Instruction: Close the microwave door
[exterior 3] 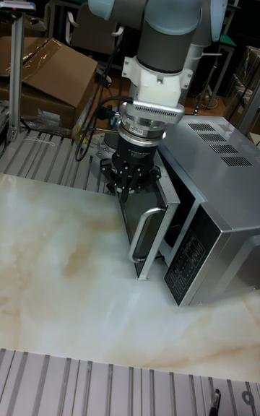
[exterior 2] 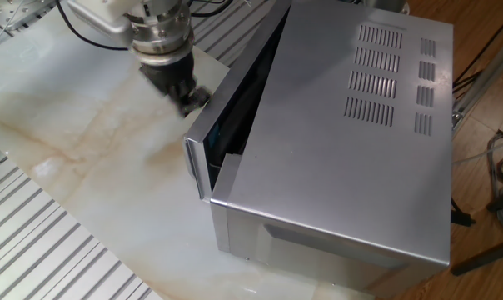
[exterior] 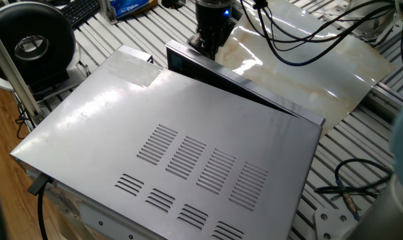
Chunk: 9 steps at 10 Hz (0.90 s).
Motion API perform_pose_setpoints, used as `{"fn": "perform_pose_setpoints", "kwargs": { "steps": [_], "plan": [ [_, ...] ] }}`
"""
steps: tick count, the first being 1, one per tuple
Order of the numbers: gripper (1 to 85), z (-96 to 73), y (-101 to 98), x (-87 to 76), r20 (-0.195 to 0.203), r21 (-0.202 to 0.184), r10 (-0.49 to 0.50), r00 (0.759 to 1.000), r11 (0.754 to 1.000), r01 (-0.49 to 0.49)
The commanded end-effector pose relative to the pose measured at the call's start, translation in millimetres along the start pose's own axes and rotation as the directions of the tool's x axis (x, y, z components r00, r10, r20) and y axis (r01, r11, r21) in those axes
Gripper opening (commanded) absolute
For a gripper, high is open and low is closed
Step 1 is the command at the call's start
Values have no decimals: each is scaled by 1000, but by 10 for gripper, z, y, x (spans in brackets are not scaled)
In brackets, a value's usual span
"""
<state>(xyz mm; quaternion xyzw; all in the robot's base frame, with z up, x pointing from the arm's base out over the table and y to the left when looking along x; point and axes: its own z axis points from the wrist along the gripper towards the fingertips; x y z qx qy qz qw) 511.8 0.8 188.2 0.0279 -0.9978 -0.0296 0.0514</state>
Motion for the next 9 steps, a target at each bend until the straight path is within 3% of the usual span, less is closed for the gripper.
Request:
{"fn": "perform_pose_setpoints", "kwargs": {
  "steps": [1, 2, 3, 4, 6, 7, 9],
  "plan": [
    [10, 3, 72, -74, 73, -76, -49, 996, 996, 54],
    [17, -2, 213, 4, 61, -117, -135, 989, 983, 141],
    [43, -43, 247, -207, 150, -109, -147, 978, 980, 165],
    [33, -151, -120, -402, 207, 46, -183, 961, 983, 178],
    [10, -380, -231, -222, 140, 73, -207, 968, 977, 198],
    [10, -510, -416, -201, 117, 138, -223, 968, 969, 207],
    [10, -674, -525, -73, 85, 162, -179, 980, 973, 164]
  ]
}}
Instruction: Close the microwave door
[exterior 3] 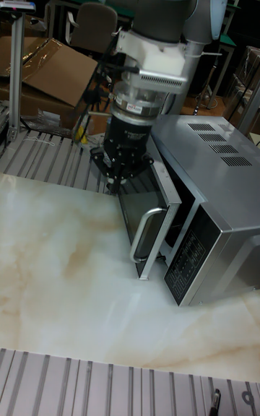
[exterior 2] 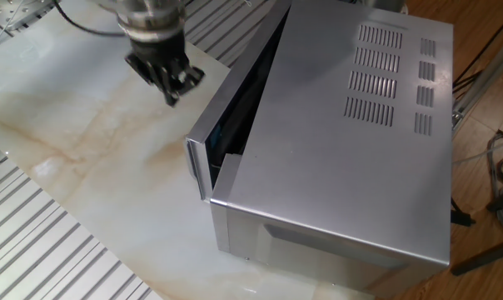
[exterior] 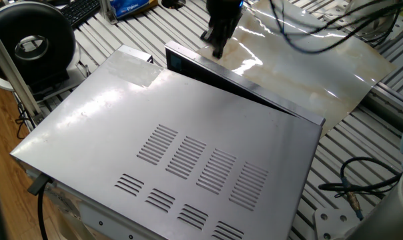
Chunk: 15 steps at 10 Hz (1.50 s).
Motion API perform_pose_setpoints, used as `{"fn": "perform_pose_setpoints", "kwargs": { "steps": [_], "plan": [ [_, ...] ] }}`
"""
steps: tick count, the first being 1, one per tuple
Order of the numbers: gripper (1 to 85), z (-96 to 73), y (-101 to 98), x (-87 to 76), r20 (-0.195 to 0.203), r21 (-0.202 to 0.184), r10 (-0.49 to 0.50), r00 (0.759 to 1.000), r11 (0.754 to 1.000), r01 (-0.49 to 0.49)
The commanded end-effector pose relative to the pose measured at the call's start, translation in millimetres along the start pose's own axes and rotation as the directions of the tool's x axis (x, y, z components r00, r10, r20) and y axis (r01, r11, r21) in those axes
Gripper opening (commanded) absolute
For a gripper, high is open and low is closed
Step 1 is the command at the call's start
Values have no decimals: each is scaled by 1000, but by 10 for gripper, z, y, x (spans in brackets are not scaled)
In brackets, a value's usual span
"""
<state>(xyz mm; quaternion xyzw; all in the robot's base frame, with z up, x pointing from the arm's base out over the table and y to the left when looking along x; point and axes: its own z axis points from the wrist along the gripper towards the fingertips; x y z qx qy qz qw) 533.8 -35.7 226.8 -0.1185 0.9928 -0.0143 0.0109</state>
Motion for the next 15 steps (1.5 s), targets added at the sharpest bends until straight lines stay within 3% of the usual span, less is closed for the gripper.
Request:
{"fn": "perform_pose_setpoints", "kwargs": {
  "steps": [1, 2, 3, 4, 6, 7, 8, 9, 11, 15],
  "plan": [
    [10, -304, -325, -9, 24, 83, -11, 1000, 997, 9],
    [10, -359, -353, -78, 58, 90, 7, 998, 996, -13],
    [10, -445, -441, -75, 68, 106, 18, 997, 994, -26],
    [10, -527, -523, 44, 34, 106, 9, 999, 994, -13],
    [10, -551, -676, 160, 8, 103, -98, 995, 990, 97],
    [10, -540, -796, 127, 26, 125, -163, 986, 979, 158],
    [10, -537, -868, 12, 79, 138, -164, 983, 979, 152],
    [23, -535, -906, 9, 89, 137, -118, 989, 985, 105],
    [10, -479, -889, 116, 52, 112, -77, 996, 991, 71],
    [10, -274, -880, 39, 88, 59, -56, 995, 997, 51]
  ]
}}
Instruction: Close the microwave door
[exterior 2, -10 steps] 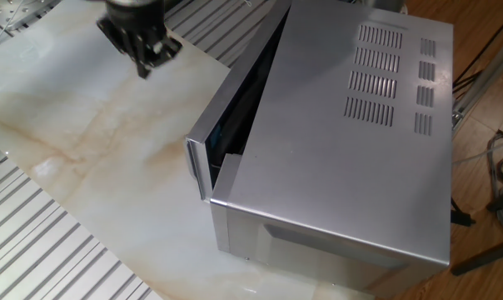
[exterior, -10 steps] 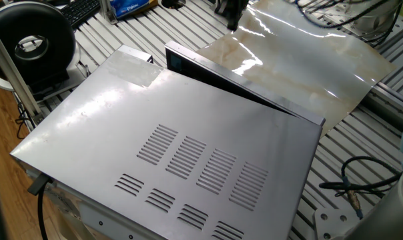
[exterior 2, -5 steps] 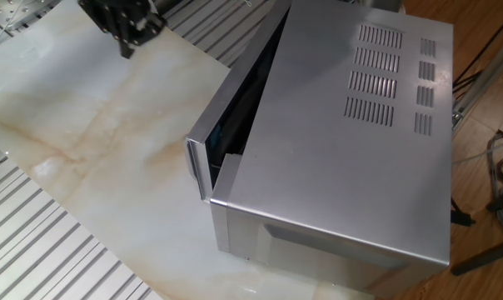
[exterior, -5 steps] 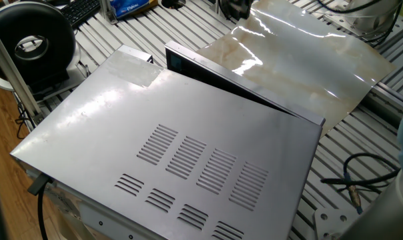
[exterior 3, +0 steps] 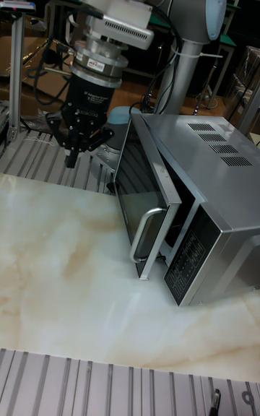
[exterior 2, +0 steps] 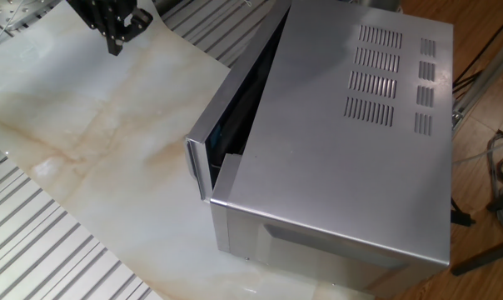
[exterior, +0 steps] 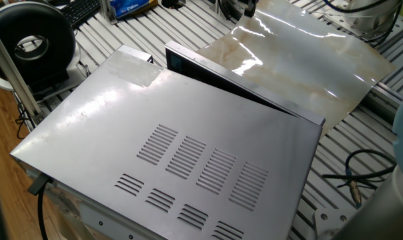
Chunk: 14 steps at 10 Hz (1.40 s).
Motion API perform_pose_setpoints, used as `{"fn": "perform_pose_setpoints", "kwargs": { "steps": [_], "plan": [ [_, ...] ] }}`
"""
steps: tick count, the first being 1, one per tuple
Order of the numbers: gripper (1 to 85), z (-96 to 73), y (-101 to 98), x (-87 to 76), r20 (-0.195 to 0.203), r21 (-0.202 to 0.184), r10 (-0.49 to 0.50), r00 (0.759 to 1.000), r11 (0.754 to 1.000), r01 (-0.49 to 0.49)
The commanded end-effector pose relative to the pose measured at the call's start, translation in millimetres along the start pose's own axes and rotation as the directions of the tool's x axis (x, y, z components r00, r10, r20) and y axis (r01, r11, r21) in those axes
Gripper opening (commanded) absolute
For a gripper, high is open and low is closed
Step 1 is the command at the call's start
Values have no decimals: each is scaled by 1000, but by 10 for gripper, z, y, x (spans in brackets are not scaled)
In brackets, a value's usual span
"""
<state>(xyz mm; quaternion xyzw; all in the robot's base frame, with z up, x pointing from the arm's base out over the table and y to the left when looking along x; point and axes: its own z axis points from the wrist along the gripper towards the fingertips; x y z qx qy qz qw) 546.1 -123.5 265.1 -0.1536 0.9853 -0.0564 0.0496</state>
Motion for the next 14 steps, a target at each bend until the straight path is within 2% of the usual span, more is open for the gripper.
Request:
{"fn": "perform_pose_setpoints", "kwargs": {
  "steps": [1, 2, 3, 4, 5, 6, 7, 8, 10, 14],
  "plan": [
    [10, 149, 48, -90, 37, -44, 25, 999, 999, -24],
    [10, 220, 52, -144, 52, -42, 25, 998, 999, -23],
    [10, 259, 120, -174, 60, -67, 35, 998, 997, -31],
    [10, 299, 144, -190, 64, -74, 37, 997, 997, -32],
    [10, 327, 82, -169, 59, -48, 20, 998, 999, -17],
    [10, 355, 50, -16, 8, -35, -8, 1000, 999, 9],
    [13, 403, 27, -15, 12, -24, -17, 1000, 1000, 17],
    [80, 420, 58, -21, 18, -35, -29, 999, 999, 30],
    [170, 417, 24, 17, 5, -24, -65, 998, 998, 65],
    [153, 441, 36, 3, 15, -27, -56, 998, 998, 57]
  ]
}}
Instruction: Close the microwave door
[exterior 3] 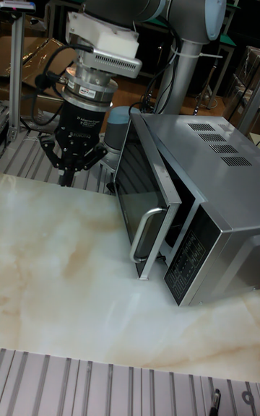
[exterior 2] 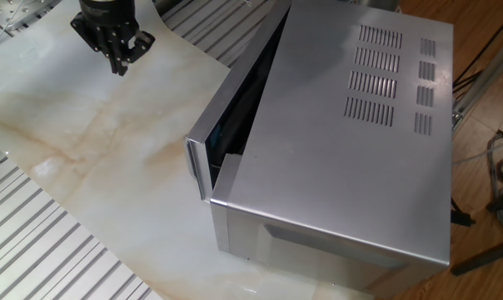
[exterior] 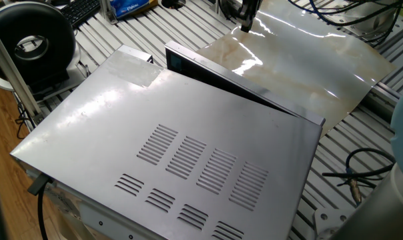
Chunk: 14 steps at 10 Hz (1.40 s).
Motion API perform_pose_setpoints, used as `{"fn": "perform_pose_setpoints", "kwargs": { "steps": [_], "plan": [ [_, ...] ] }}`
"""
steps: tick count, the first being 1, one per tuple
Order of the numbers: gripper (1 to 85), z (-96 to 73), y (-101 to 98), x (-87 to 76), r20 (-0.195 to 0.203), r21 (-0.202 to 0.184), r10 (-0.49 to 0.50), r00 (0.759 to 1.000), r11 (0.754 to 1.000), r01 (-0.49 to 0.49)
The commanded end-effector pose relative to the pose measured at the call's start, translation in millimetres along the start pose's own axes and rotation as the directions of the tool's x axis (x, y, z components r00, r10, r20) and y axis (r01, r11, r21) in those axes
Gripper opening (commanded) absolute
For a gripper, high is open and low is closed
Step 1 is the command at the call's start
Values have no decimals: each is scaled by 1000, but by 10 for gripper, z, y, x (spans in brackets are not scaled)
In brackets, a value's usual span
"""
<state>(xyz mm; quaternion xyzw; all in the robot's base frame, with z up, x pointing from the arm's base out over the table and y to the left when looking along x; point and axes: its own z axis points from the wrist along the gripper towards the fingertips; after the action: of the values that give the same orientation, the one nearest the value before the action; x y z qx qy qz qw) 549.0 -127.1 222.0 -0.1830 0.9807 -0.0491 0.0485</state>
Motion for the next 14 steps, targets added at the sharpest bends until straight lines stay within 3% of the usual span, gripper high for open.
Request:
{"fn": "perform_pose_setpoints", "kwargs": {
  "steps": [1, 3, 4, 6, 9, 10, 11, 12, 14],
  "plan": [
    [160, 9, 24, -14, 9, -11, 2, 1000, 1000, -2],
    [290, 10, 27, 10, 5, -12, -33, 999, 999, 33],
    [407, 11, 44, 11, 8, -19, -44, 999, 999, 44],
    [443, 20, 138, -22, 24, -54, -24, 999, 998, 25],
    [440, 34, 206, -82, 48, -77, -3, 999, 997, 7],
    [403, 35, 217, -94, 52, -81, 10, 999, 997, -6],
    [257, 39, 261, -143, 65, -93, 41, 997, 995, -35],
    [133, 52, 251, -187, 78, -81, 60, 995, 995, -54],
    [10, 51, 279, -249, 93, -67, 97, 991, 994, -92]
  ]
}}
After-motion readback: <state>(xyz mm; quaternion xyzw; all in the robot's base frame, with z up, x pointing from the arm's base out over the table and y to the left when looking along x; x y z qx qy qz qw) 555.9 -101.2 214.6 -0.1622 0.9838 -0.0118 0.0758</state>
